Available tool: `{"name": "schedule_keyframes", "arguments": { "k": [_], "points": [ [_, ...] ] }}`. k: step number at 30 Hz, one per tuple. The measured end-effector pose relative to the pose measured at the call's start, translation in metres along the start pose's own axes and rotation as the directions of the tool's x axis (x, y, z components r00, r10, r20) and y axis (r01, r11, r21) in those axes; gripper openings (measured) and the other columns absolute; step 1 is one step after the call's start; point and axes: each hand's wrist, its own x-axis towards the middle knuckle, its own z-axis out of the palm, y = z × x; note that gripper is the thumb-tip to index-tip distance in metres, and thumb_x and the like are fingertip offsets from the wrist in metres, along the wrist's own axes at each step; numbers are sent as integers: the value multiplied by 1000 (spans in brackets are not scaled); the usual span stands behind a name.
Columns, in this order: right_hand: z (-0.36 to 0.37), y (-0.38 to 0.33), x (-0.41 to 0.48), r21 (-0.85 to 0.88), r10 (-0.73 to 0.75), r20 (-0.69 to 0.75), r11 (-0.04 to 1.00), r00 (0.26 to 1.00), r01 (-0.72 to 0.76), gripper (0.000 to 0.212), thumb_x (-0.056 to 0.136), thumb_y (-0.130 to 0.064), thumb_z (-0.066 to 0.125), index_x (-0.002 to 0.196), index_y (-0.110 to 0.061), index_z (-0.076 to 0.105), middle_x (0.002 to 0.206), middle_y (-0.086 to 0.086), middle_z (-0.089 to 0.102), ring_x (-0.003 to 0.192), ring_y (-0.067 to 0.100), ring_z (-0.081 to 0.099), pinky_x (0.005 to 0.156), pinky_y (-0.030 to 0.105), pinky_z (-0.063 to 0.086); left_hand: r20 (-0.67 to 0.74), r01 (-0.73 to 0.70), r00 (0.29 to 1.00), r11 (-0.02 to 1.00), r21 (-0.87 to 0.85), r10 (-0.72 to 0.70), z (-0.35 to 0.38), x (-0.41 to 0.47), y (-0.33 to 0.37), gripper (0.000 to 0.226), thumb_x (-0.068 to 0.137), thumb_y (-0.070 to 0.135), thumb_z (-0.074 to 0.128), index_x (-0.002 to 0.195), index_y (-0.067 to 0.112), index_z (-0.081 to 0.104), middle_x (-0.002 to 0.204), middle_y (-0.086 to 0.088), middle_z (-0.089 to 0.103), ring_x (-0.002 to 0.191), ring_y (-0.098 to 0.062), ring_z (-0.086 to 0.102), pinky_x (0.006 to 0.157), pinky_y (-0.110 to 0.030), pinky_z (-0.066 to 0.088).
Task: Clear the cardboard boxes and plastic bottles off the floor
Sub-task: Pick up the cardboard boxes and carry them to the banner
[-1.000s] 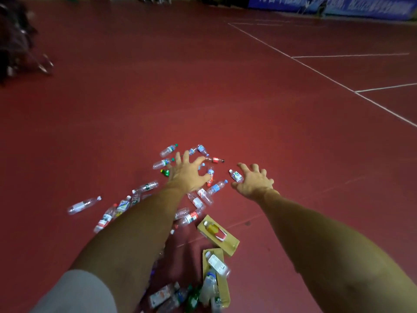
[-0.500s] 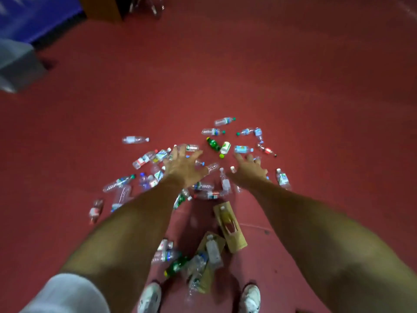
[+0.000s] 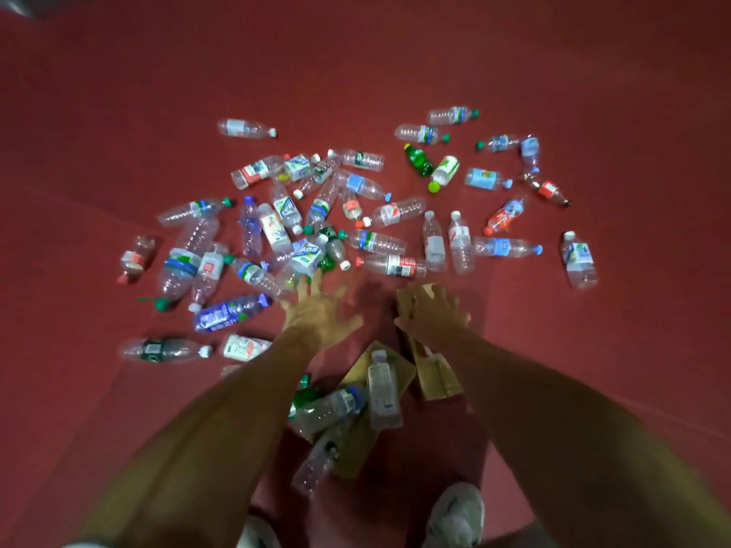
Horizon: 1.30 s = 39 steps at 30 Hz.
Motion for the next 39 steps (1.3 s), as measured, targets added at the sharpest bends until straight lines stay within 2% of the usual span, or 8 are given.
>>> {"name": "schedule_keyframes", "arguments": {
  "k": [5,8,12,21,25,27,31,39],
  "points": [
    [120,55,71,-55,4,-37,998,999,-6,80,89,-59,62,154,-35,21,164,8,3,148,39,10,108,64,30,42,-57,998,998,-5,57,155,57,-12,78,84,74,53,152,50,23,165,-7,11,149,-34,17,113,-61,24],
    [171,81,104,-107,-9,-105,994,994,-2,82,88,-63,60,154,-37,19,166,7,-11,150,41,-2,106,66,30,112,-74,990,994,-79,83,228,91,-22,86,83,77,54,155,45,19,165,-5,15,146,-32,30,116,-42,28],
    [214,114,141,-97,7,-159,995,987,-22,86,87,-71,53,156,-44,10,166,4,-13,151,41,-4,107,65,30,214,-174,959,982,-76,186,283,119,-17,97,81,81,51,158,38,11,166,-6,15,148,-29,27,116,-36,29],
    [220,152,163,3,-54,-157,998,986,55,84,92,-64,55,157,-45,6,167,1,-14,149,38,14,111,53,33,265,-76,961,997,-2,73,302,120,10,97,78,88,44,156,35,25,166,-17,3,152,-35,9,118,-54,13],
    [230,153,162,-54,-93,-215,995,972,83,76,100,-52,47,160,-35,3,166,13,-11,150,37,12,116,47,25,242,-30,970,999,23,23,305,114,18,94,80,86,43,156,33,26,165,-17,-15,152,-36,-10,119,-55,6],
    [231,144,165,-129,-87,-228,990,970,59,72,102,-52,37,160,-29,0,165,20,-10,152,36,9,120,43,18,175,-40,984,995,87,24,302,111,20,88,80,85,42,152,35,34,165,-17,-11,151,-38,-3,118,-55,11],
    [241,143,180,-151,-78,-229,987,970,44,72,97,-59,25,160,-33,2,166,16,-9,151,38,10,120,47,21,90,-67,995,982,175,52,293,104,27,80,82,83,43,142,31,48,147,-14,38,133,-31,37,106,-43,36],
    [242,141,175,-102,-80,-242,993,967,57,67,97,-47,29,159,-39,3,168,4,-8,150,36,12,112,50,34,200,-1,979,993,-120,25,298,98,27,91,77,75,62,153,34,34,154,5,44,137,-22,46,103,-32,38]
  ]
}}
